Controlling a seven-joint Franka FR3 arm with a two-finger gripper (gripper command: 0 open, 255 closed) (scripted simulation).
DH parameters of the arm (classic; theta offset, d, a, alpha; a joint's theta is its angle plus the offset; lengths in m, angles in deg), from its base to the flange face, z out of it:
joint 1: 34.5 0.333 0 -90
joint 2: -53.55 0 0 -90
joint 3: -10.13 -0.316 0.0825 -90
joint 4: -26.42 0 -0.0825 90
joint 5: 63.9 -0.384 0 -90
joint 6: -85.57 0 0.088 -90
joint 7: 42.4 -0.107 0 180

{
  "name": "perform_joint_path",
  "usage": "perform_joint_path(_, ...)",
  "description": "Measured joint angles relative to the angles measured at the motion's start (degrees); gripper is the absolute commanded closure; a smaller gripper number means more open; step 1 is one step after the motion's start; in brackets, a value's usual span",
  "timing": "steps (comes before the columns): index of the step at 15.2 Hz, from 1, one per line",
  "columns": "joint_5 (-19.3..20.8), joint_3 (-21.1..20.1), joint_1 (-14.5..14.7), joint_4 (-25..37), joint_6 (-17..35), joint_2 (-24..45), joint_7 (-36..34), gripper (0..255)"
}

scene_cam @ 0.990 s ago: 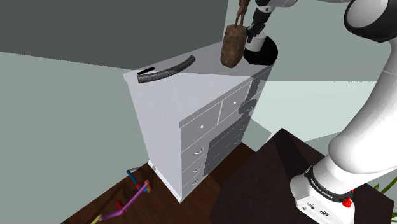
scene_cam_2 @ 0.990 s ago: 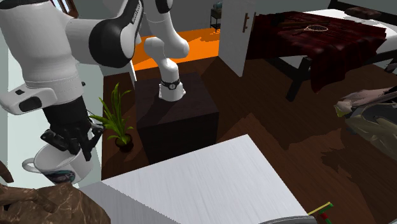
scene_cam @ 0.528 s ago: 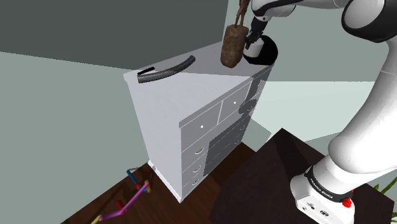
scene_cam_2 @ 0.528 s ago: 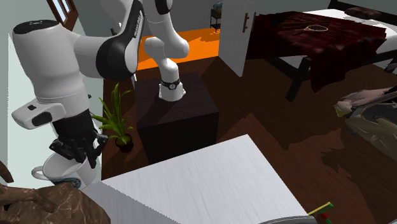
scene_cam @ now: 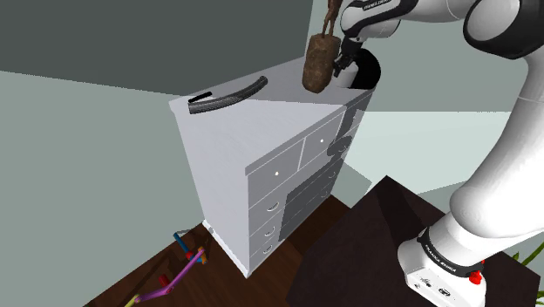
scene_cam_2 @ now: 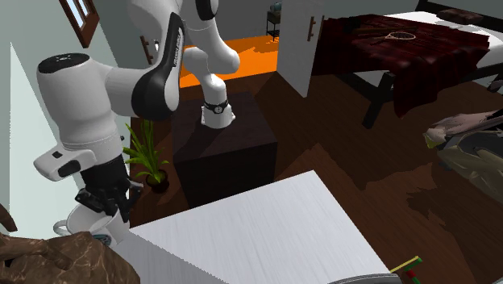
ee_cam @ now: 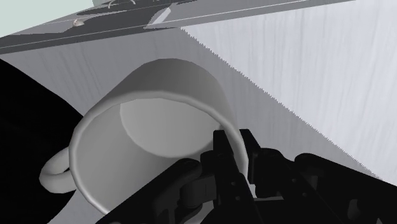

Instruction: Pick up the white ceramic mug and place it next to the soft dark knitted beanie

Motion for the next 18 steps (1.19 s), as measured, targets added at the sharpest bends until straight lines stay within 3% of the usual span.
perform_joint_path(13,-0.4,-0.2,-0.1,-4.6,8.6,3.9,0.5,255)
perform_joint_path(18,-0.4,-0.2,0.0,-5.2,9.6,4.4,0.4,255)
